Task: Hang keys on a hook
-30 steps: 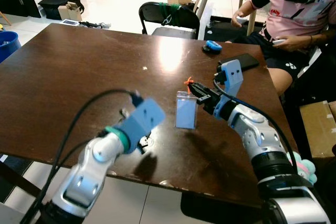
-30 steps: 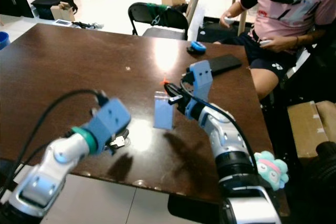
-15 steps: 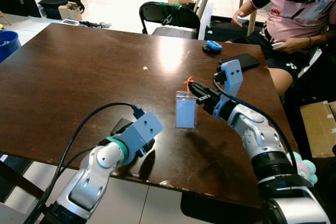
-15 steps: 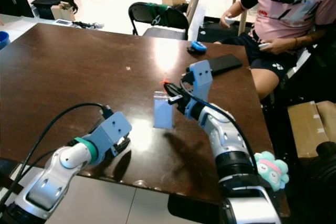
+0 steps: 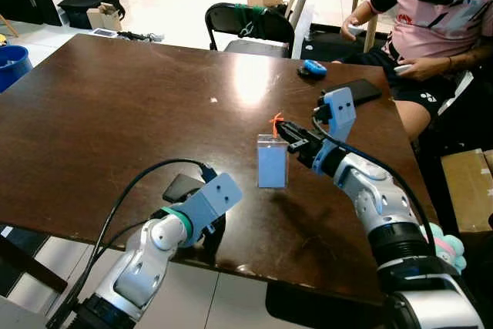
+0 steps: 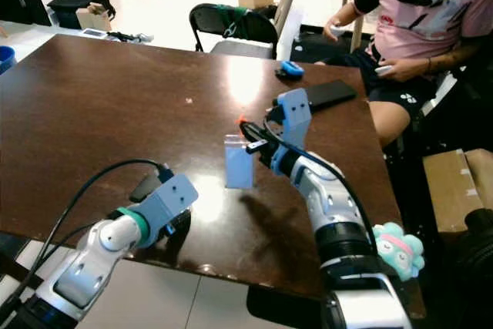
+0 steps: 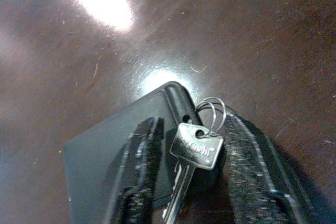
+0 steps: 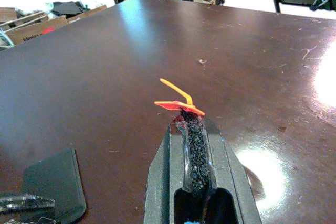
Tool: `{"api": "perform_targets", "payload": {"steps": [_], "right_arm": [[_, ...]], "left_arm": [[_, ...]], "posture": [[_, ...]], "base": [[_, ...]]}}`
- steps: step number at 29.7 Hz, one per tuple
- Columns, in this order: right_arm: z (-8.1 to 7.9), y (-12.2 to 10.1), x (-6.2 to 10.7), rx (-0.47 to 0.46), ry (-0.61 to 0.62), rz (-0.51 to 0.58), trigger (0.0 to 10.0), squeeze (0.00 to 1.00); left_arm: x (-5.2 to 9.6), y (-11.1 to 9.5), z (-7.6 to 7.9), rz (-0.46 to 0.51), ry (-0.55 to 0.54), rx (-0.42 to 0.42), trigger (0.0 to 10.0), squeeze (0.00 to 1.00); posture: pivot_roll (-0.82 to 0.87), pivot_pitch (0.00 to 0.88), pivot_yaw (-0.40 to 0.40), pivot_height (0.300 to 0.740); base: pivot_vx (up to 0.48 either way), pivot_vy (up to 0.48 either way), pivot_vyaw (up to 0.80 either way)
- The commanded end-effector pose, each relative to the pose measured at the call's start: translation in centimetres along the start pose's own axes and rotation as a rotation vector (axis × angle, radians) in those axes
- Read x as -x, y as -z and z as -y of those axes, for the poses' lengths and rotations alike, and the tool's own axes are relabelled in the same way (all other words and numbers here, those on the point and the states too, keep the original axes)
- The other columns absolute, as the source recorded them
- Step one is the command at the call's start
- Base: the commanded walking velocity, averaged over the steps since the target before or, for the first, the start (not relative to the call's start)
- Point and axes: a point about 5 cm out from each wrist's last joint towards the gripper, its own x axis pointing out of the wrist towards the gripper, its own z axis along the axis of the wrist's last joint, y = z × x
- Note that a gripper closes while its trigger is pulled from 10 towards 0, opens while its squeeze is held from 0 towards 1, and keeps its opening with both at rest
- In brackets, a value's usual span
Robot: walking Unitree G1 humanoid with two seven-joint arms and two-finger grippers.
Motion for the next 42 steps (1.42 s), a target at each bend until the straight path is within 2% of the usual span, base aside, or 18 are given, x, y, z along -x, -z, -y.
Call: {"api": "perform_targets", "payload": {"steps": [1,2,3,17,21,22,23,24,25,27,30,31,32,33,35,37,41,42], "right_arm": [[0.1,-0.2,0.0,-0.001,0.003,0.01,10.0,0.0],[0.1,-0.2,0.0,-0.001,0.003,0.01,10.0,0.0],[0.1,-0.2,0.1,-0.001,0.004,0.01,10.0,0.0],[0.1,-0.3,0.0,-0.003,0.005,0.013,10.0,0.0],[0.1,-0.3,0.0,-0.003,0.006,0.014,10.0,0.0],[0.1,-0.4,0.0,-0.003,0.006,0.019,10.0,0.0],[0.1,-0.4,0.0,-0.003,0.006,0.019,10.0,0.0],[0.0,-0.5,0.0,-0.004,0.005,0.022,10.0,0.0],[-0.1,-0.8,0.0,-0.008,0.004,0.034,10.0,0.0],[-0.4,-1.3,-0.1,-0.022,0.009,0.072,10.0,0.0],[-0.6,-1.5,-0.2,-0.029,0.014,0.093,10.0,0.0],[-0.9,-1.8,-0.2,-0.028,0.031,0.125,10.0,0.0],[-0.9,-1.8,-0.2,-0.028,0.031,0.125,10.0,0.0],[-1.3,-2.2,-0.2,-0.02,0.049,0.168,10.0,0.0],[-2.0,-2.6,0.0,-0.023,0.076,0.234,10.0,0.0],[-2.6,-2.8,0.4,-0.017,0.101,0.281,10.0,0.0],[-2.8,-2.9,0.5,-0.013,0.113,0.299,10.0,0.0],[-3.1,-3.0,0.6,-0.007,0.12,0.314,10.0,0.0]], "left_arm": [[-0.1,0.5,0.4,-0.024,0.011,-0.006,0.5,0.0],[-0.1,0.5,0.4,-0.024,0.011,-0.006,0.5,0.0],[-0.1,0.4,0.4,-0.021,0.011,-0.005,0.0,0.0],[-0.2,0.2,0.1,-0.011,-0.001,0.015,0.0,0.0],[0.1,-0.2,-0.7,0.005,-0.047,0.015,0.0,0.0],[0.5,-1.1,-1.4,0.065,-0.089,0.022,3.8,0.0],[0.5,-1.1,-1.4,0.065,-0.089,0.022,3.8,0.0],[0.9,-1.8,-1.8,0.109,-0.118,0.027,3.8,0.0],[1.4,-3.0,-2.7,0.187,-0.171,0.044,10.0,0.0],[2.6,-5.0,-4.4,0.292,-0.271,0.101,10.0,0.0],[3.1,-5.7,-5.2,0.327,-0.315,0.133,10.0,0.0],[3.6,-6.3,-6.0,0.35,-0.341,0.182,10.0,0.0],[3.6,-6.3,-6.0,0.35,-0.341,0.182,10.0,0.0],[4.1,-6.8,-6.8,0.362,-0.363,0.223,10.0,0.0],[4.5,-6.7,-7.5,0.327,-0.361,0.265,10.0,0.0],[4.4,-5.4,-7.3,0.217,-0.311,0.269,10.0,0.0],[4.3,-4.7,-7.2,0.179,-0.305,0.252,10.0,0.0],[4.4,-4.1,-7.7,0.186,-0.353,0.3,10.0,0.0]], "posture": [[0.14,0.121,0.093,0.74],[0.14,0.121,0.093,0.74],[0.14,0.123,0.093,0.74],[0.14,0.126,0.092,0.74],[0.14,0.13,0.09,0.74],[0.14,0.131,0.088,0.74],[0.14,0.131,0.088,0.74],[0.14,0.131,0.088,0.74],[0.14,0.131,0.086,0.74],[0.14,0.131,0.08,0.74],[0.14,0.131,0.08,0.74],[0.14,0.131,0.08,0.74],[0.14,0.131,0.08,0.74],[0.14,0.132,0.084,0.74],[0.13,0.129,0.089,0.74],[0.13,0.125,0.095,0.74],[0.13,0.125,0.098,0.74],[0.1,0.113,0.098,0.74]], "base": [[0.0,0.0,0.0],[0.0,0.0,0.0],[0.0,0.0,0.0],[0.0,0.0,0.0],[0.0,0.0,0.0],[0.0,0.0,0.0],[0.0,0.0,0.0],[0.0,0.0,0.0],[0.0,0.0,0.0],[0.0,0.0,0.0],[0.0,0.0,0.0],[0.0,0.0,0.0],[0.0,0.0,0.0],[0.0,0.0,0.0],[0.0,0.0,0.0],[0.0,0.0,0.0],[0.0,0.0,0.0],[0.0,0.0,0.0]]}}
